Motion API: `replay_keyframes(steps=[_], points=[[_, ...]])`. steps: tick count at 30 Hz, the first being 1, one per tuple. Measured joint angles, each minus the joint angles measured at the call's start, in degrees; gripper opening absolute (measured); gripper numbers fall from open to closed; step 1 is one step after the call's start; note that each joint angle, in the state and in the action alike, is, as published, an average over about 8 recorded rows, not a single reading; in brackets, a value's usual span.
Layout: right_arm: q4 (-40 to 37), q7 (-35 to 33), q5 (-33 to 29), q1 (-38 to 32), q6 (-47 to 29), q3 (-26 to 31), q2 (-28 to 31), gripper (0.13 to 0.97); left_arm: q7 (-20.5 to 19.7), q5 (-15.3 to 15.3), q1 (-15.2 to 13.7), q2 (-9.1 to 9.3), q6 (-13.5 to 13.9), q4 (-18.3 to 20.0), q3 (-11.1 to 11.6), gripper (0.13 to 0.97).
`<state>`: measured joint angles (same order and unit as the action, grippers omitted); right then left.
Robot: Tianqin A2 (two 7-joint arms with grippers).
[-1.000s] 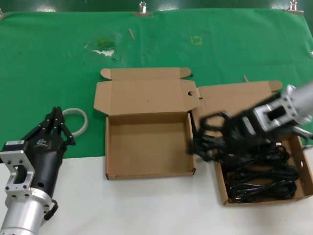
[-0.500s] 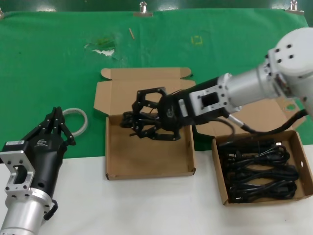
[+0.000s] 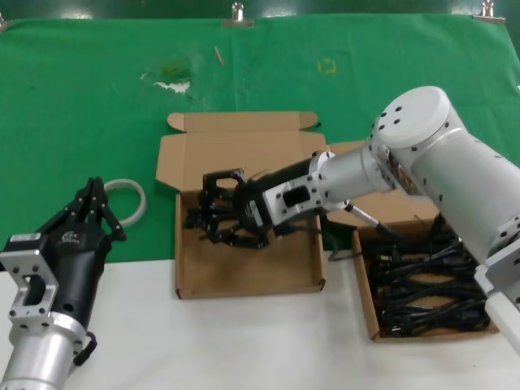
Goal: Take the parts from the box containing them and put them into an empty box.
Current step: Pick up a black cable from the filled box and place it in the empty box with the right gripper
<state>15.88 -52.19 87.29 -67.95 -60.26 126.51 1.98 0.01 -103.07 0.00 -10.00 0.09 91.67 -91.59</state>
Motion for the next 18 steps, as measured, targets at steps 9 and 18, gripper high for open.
replay_keyframes(steps=[9,18], points=[[-4.81,-3.62,2.47,-1.17,4.52,6.59,-1.75,0.265,0.0,0.0,0.0,0.0,0.0,0.0,0.0,0.156],[-4.41,-1.38,-0.77,-1.62,5.21,8.13,-1.82,0.265,0.01,0.0,0.0,0.01,0.0,0.0,0.0,0.156]])
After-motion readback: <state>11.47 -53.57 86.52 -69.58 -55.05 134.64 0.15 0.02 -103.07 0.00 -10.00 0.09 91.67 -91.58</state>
